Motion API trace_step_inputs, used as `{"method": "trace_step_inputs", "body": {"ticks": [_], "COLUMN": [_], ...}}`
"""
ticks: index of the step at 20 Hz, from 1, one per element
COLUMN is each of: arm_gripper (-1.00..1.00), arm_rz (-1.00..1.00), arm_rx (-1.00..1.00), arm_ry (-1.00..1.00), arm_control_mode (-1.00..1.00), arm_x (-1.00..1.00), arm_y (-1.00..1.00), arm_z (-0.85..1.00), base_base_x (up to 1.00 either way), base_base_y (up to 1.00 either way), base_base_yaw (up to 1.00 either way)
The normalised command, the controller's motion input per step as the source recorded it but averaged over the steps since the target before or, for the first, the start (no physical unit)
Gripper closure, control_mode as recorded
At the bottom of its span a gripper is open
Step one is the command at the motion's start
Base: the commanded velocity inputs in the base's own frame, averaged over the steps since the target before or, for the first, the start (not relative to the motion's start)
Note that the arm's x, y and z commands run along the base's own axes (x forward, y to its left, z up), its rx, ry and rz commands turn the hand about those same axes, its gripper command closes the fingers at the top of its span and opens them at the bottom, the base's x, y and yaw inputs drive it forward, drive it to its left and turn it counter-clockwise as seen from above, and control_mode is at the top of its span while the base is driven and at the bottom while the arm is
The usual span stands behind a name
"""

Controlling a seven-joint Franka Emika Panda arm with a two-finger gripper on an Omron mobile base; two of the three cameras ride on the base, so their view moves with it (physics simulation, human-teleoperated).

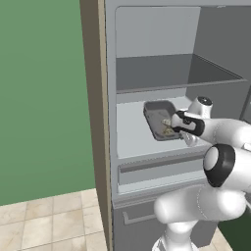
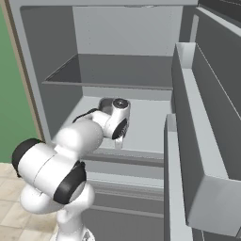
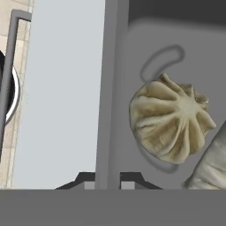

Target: Place two dumplings into each of the tupperware containers and then place the containers in the fridge.

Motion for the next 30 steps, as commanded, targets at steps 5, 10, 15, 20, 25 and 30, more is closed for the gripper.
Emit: {"method": "trace_step_inputs", "body": {"ticks": [5,10,15,20,25,30], "arm_gripper": [-1.0,-1.0,-1.0,-1.0,-1.0,-1.0], "arm_rz": [0.0,0.0,0.0,0.0,-0.03,-0.23], "arm_rx": [0.0,0.0,0.0,0.0,0.0,0.03], "arm_ry": [0.0,-0.02,-0.17,-0.12,0.0,0.02], "arm_control_mode": [-1.0,-1.0,-1.0,-1.0,-1.0,-1.0], "arm_x": [0.02,0.0,-0.18,-0.37,-0.46,-0.84], "arm_y": [0.01,0.0,0.0,0.0,0.13,0.34], "arm_z": [-0.01,0.0,0.04,0.39,0.63,0.27], "base_base_x": [0.0,0.0,0.0,0.0,0.0,0.0], "base_base_y": [0.0,0.0,0.0,0.0,0.0,0.0], "base_base_yaw": [0.0,0.0,0.0,0.0,0.0,0.0]}}
